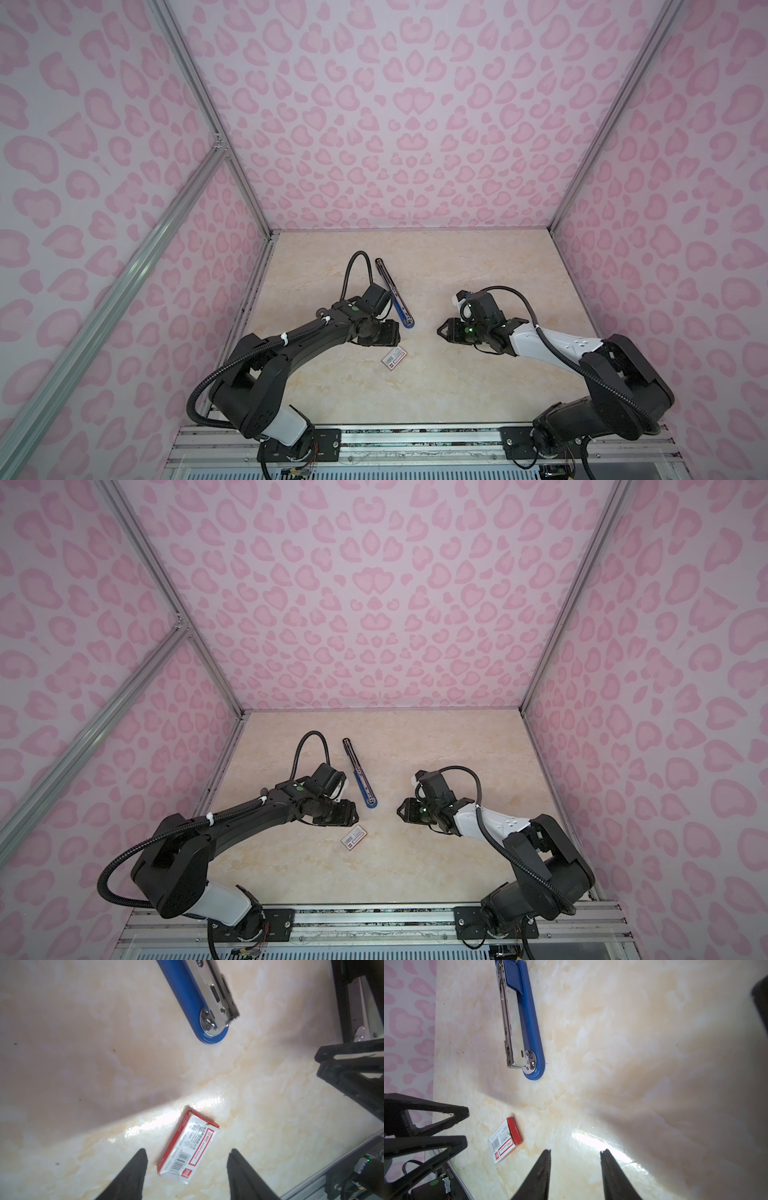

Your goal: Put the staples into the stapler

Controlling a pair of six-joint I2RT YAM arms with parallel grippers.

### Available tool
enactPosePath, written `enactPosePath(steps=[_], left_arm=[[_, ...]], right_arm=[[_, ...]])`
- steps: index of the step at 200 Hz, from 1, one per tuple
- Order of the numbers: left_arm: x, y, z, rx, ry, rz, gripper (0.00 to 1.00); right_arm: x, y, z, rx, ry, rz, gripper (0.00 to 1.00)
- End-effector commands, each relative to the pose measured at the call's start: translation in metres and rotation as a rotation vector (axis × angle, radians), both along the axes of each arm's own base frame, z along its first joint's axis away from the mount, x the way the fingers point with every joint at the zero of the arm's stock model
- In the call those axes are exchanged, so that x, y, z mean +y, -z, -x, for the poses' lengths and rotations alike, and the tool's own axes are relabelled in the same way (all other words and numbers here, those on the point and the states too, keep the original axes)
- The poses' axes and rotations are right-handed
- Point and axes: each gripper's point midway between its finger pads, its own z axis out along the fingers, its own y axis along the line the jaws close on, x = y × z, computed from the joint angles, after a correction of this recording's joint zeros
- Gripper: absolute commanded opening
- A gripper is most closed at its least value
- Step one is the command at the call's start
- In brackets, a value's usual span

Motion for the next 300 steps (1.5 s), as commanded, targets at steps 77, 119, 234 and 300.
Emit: enactPosePath(steps=[77, 119, 234, 300], left_arm=[[-0.022, 0.025, 0.022, 0.062, 0.121, -0.016, 0.65], [-0.026, 0.030, 0.031, 0.086, 0.146, -0.013, 0.64], [-0.035, 0.002, 0.015, -0.013, 0.104, -0.006, 0.64], [-0.025, -0.035, -0.005, -0.115, 0.001, 0.015, 0.64]], right_arm=[[-0.005, 0.008, 0.004, 0.002, 0.010, 0.038, 0.42], [-0.004, 0.009, 0.004, 0.005, 0.007, 0.039, 0.42], [-0.048, -0.031, -0.005, -0.097, 0.078, 0.248, 0.46], [-0.140, -0.055, -0.017, -0.187, 0.310, 0.487, 0.60]])
